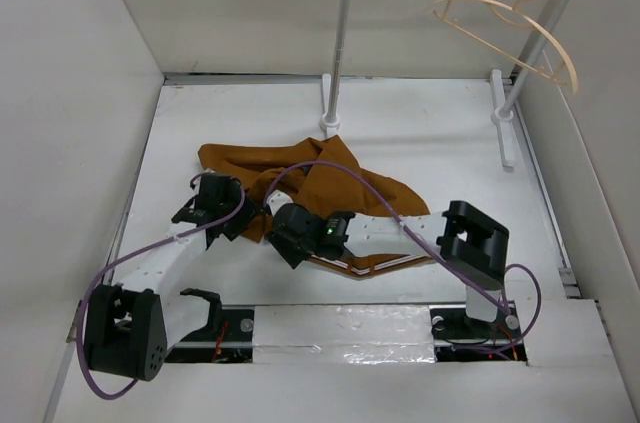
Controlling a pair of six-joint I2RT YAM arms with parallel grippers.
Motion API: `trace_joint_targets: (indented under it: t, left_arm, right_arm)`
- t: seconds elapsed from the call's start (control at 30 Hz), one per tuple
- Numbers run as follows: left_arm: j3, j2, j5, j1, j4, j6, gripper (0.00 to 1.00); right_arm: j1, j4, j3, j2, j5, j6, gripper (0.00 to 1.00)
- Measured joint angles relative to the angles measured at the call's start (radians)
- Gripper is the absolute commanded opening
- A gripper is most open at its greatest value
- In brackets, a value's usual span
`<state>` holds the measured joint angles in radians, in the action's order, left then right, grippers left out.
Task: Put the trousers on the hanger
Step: Flatten out the trousers at the center of the board.
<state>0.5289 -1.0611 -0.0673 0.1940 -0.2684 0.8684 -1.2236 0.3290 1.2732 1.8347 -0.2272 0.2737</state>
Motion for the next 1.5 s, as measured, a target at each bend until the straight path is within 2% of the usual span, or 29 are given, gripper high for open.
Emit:
trace_joint_targets:
  t: [0.17, 0.2, 0.27, 0.3, 0.33, 0.4, 0.43, 0.47, 0.57, 0.67, 0.8, 0.93, 1.03, 1.1, 1.2, 1.37, 1.4, 1.47, 1.5]
  left_arm:
    - [-0.024, -0.044, 0.001, 0.000, 0.059, 0.014, 0.55]
    - [-0.030, -0.054, 0.000, 0.000, 0.069, 0.016, 0.55]
    - [-0.043, -0.072, 0.000, 0.000, 0.085, 0.020, 0.55]
    - [-0.052, -0.083, 0.000, 0.000, 0.095, 0.024, 0.55]
    - [-0.056, -0.091, -0.005, 0.000, 0.112, 0.029, 0.54]
    - [-0.056, -0.100, -0.008, 0.000, 0.130, 0.037, 0.47]
    - [-0.056, -0.109, -0.007, 0.000, 0.140, 0.039, 0.40]
    - [-0.056, -0.121, -0.006, 0.000, 0.150, 0.045, 0.24]
    - [-0.056, -0.158, 0.009, 0.000, 0.170, 0.060, 0.00]
    - [-0.055, -0.163, 0.030, 0.000, 0.171, 0.066, 0.00]
    - [-0.026, -0.142, 0.076, 0.000, 0.132, 0.068, 0.00]
    - [0.023, -0.045, 0.137, -0.010, 0.084, 0.057, 0.00]
    - [0.055, 0.047, 0.178, -0.055, 0.057, 0.037, 0.00]
    - [0.066, 0.093, 0.191, -0.119, 0.044, 0.020, 0.00]
    - [0.076, 0.121, 0.197, -0.189, 0.029, -0.005, 0.00]
    - [0.093, 0.111, 0.139, -0.158, 0.012, -0.050, 0.00]
    - [0.095, 0.110, 0.126, -0.141, 0.011, -0.060, 0.04]
    - [0.095, 0.111, 0.093, -0.113, 0.007, -0.079, 0.20]
    - [0.095, 0.111, 0.080, -0.103, 0.006, -0.086, 0.24]
  right_arm:
    - [-0.016, -0.021, 0.036, 0.089, -0.069, 0.054, 0.58]
    - [-0.020, -0.025, 0.045, 0.108, -0.086, 0.065, 0.55]
    - [-0.022, -0.025, 0.055, 0.137, -0.117, 0.088, 0.33]
    - [-0.023, -0.025, 0.058, 0.149, -0.136, 0.098, 0.18]
    - [-0.024, -0.026, 0.060, 0.154, -0.155, 0.112, 0.12]
    - [-0.028, -0.026, 0.061, 0.150, -0.183, 0.135, 0.00]
    - [-0.030, -0.024, 0.061, 0.146, -0.198, 0.142, 0.00]
    - [-0.034, -0.023, 0.059, 0.140, -0.211, 0.147, 0.00]
    - [-0.048, -0.010, 0.032, 0.072, -0.249, 0.151, 0.00]
    - [-0.066, 0.043, -0.025, -0.087, -0.291, 0.160, 0.00]
    - [-0.080, 0.169, -0.095, -0.397, -0.359, 0.201, 0.00]
    - [-0.079, 0.322, -0.115, -0.702, -0.449, 0.250, 0.00]
    - [-0.047, 0.454, -0.100, -0.861, -0.514, 0.290, 0.00]
    - [0.037, 0.526, -0.081, -0.933, -0.543, 0.297, 0.00]
    - [0.267, 0.557, -0.077, -0.999, -0.560, 0.251, 0.00]
    - [0.734, 0.460, -0.094, -0.999, -0.476, 0.086, 0.00]
    - [0.818, 0.430, -0.097, -0.979, -0.443, 0.058, 0.00]
    - [0.955, 0.356, -0.103, -0.913, -0.394, 0.016, 0.00]
    - [1.012, 0.312, -0.109, -0.873, -0.379, 0.000, 0.00]
